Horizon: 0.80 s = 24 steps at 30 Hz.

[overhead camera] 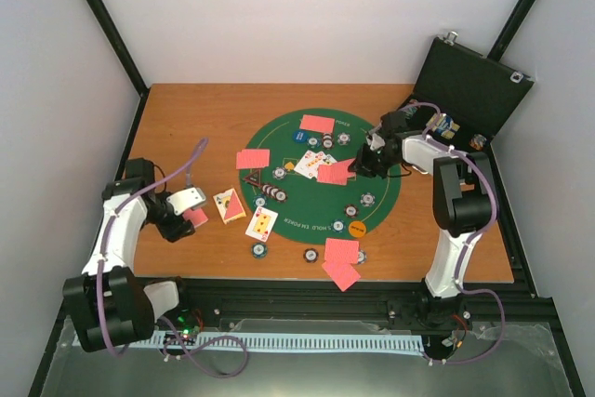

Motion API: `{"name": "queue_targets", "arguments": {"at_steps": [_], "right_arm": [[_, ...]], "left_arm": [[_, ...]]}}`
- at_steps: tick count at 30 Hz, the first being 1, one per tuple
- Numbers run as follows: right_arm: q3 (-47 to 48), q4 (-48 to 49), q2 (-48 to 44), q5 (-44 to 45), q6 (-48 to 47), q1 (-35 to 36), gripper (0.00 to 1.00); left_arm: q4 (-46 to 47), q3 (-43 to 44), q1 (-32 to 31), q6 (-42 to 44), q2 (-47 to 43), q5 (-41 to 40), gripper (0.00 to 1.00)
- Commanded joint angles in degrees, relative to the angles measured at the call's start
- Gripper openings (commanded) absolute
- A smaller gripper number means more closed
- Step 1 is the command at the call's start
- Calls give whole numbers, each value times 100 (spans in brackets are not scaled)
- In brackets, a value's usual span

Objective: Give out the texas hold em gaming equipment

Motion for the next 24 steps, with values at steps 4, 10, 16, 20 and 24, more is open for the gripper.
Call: {"name": "queue_targets", "arguments": {"at_steps": [4,10,16,20,24], "right_arm": [[78,-281,29,456,-95,-62,39],[29,-621,-562,933,-221,-62,73],[-331,-720,-1524,1070,-262,-53,89],[-696,-691,-2197,1032,-208,-45,89],[-991,-723,-2778,1009,-164,-44,90]], "left_arm": [[724,-316,238,372,234,24,52],[1301,-320,238,-10,788,-73,55],[1743,-296,234,-216,1363,-108,59],[1958,-250,168,-351,1779,-225,59],[2174,-264,117,-447,2053,-342,59]]}}
